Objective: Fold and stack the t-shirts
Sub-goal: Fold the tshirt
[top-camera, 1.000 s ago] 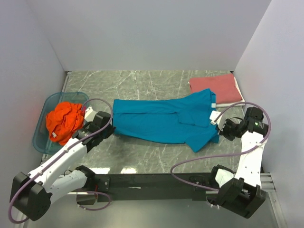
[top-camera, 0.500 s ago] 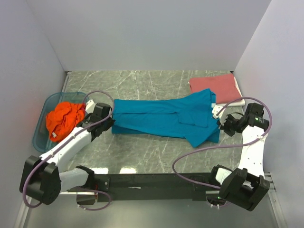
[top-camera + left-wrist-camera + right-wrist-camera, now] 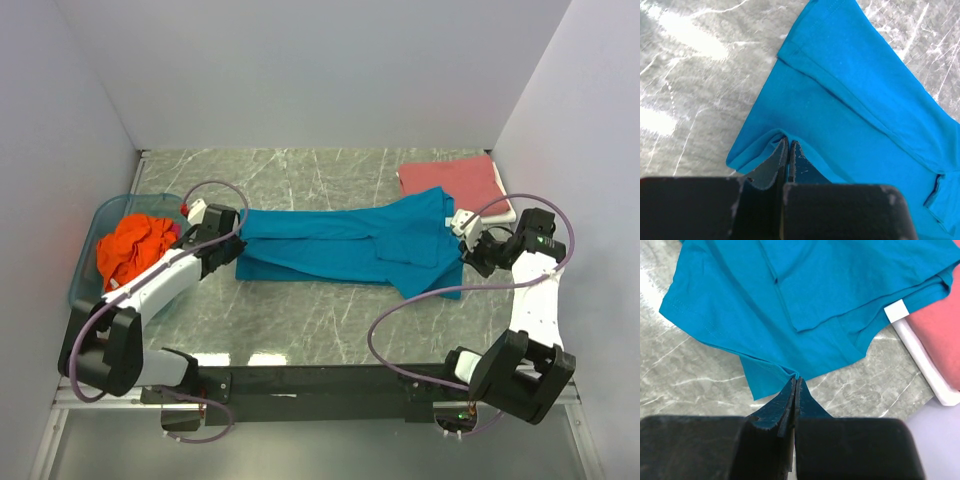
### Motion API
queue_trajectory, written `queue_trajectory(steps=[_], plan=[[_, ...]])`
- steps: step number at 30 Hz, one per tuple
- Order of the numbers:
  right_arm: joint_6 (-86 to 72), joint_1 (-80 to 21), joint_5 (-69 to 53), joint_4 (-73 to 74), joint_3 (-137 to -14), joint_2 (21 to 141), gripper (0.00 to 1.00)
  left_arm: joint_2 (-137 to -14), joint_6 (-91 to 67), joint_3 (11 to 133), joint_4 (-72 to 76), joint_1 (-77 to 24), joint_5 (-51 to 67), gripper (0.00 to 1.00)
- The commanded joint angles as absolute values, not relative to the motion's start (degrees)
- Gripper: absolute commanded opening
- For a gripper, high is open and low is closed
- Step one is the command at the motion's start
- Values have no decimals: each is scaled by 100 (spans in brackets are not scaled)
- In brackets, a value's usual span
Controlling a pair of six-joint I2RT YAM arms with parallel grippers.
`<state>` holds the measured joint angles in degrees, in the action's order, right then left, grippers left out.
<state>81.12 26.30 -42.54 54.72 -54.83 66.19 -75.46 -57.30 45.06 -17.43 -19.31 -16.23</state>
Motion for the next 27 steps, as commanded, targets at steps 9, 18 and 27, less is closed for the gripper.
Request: queue_trajectory(steps=[9,18,27], plan=[[7515,2628,-4553,4843,-5818,6996,0,-8068,-5467,5054,-1547,-1811,-1679,0],[7128,2531,-4535,4439,-5906,7330,0,-8543,-5388,5300,-1529,-1767,-1723,0],[6671,2417,-4500,4078,-6055,7725,0,-8999,-5291,5581,-1529,-1740,-1705,0]])
